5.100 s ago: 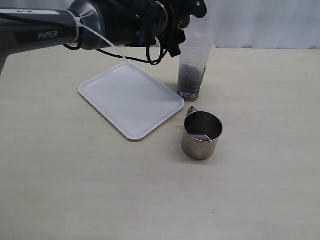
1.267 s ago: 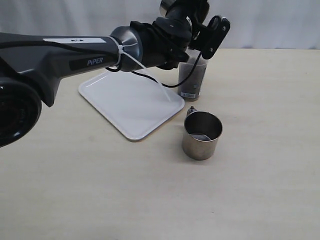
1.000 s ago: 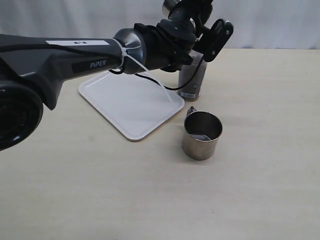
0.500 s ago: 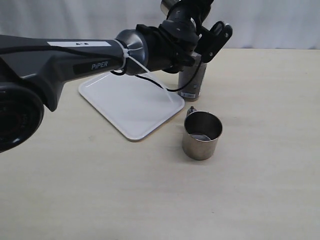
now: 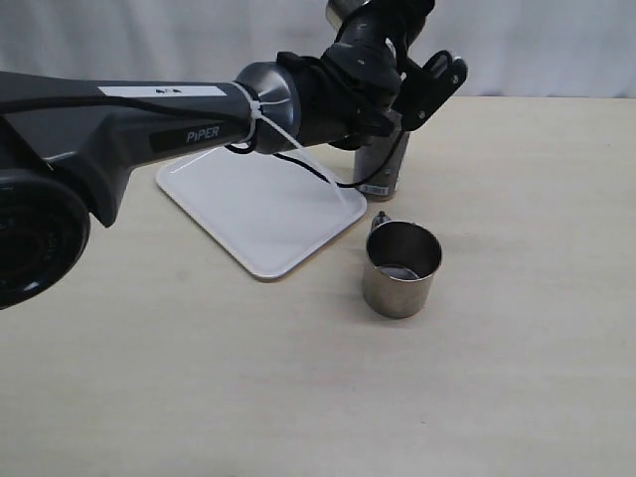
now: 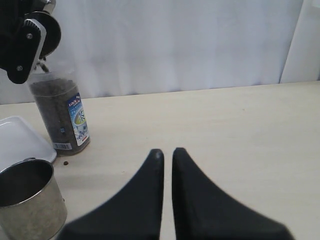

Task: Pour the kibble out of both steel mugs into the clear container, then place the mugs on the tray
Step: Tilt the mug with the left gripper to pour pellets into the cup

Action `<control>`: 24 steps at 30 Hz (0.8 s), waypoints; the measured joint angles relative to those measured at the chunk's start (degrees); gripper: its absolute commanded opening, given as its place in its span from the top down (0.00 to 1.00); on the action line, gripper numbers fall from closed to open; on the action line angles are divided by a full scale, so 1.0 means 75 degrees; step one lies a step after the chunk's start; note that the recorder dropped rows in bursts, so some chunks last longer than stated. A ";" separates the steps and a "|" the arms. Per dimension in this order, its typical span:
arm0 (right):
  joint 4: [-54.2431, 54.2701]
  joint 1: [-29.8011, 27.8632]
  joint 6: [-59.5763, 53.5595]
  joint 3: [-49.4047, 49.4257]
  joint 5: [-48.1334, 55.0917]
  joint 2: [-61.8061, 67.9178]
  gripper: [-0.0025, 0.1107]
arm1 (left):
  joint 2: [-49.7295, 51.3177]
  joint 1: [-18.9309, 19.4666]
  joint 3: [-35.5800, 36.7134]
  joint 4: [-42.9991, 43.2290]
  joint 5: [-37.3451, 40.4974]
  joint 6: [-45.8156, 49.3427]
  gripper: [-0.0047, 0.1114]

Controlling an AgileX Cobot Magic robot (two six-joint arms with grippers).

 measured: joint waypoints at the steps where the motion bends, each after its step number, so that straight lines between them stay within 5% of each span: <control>1: 0.0000 0.0000 0.0000 0.0000 0.0000 0.0000 0.94 | 0.0000 -0.0019 0.0000 0.0000 0.0000 0.0024 0.96; 24: 0.0000 0.0000 0.0000 0.0000 0.0000 0.0000 0.94 | 0.0000 -0.0237 -0.0010 0.0000 0.0336 0.1855 0.96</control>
